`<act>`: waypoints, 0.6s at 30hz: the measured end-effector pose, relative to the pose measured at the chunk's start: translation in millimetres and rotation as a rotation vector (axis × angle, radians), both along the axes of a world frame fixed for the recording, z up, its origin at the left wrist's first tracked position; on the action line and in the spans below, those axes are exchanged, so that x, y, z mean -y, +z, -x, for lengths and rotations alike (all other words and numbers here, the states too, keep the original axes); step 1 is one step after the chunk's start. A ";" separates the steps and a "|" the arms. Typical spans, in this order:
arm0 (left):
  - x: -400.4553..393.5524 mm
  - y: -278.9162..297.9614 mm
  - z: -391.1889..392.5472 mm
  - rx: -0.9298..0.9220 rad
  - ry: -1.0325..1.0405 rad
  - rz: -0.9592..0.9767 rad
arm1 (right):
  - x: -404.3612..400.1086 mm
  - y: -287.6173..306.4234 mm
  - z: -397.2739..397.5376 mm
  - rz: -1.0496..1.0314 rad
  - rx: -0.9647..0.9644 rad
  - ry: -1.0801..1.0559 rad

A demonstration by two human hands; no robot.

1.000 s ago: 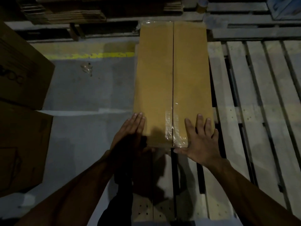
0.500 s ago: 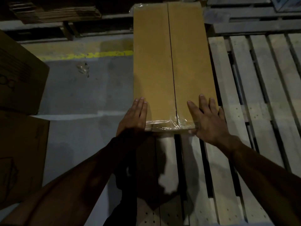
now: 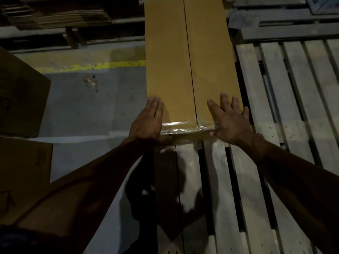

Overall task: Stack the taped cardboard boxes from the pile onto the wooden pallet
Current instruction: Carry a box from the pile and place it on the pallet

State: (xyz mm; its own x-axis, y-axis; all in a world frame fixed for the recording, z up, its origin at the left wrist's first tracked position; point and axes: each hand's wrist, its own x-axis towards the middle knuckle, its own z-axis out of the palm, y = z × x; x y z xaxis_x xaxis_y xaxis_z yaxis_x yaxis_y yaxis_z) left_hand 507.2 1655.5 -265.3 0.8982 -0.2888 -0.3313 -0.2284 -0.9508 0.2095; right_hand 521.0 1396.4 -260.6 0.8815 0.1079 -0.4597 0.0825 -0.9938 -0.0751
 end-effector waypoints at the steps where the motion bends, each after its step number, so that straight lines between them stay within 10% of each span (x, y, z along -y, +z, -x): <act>1: 0.3 0.7 -2.7 -0.003 0.004 0.002 | -0.3 -0.3 -2.2 -0.001 -0.003 -0.001; 9: 1.1 3.1 -5.3 -0.048 0.111 0.100 | 6.7 2.3 -2.6 -0.083 0.063 -0.063; 18: 16.1 -17.3 6.8 -0.195 0.955 0.795 | 14.4 -9.4 20.8 -0.403 0.201 -0.464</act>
State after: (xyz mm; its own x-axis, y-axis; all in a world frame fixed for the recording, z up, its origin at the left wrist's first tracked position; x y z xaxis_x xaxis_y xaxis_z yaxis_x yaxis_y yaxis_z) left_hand 500.4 1639.4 -282.7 0.8143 0.2679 -0.5150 0.5792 -0.3152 0.7518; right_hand 500.2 1381.9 -270.0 0.9427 -0.1753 -0.2838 -0.2974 -0.8268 -0.4774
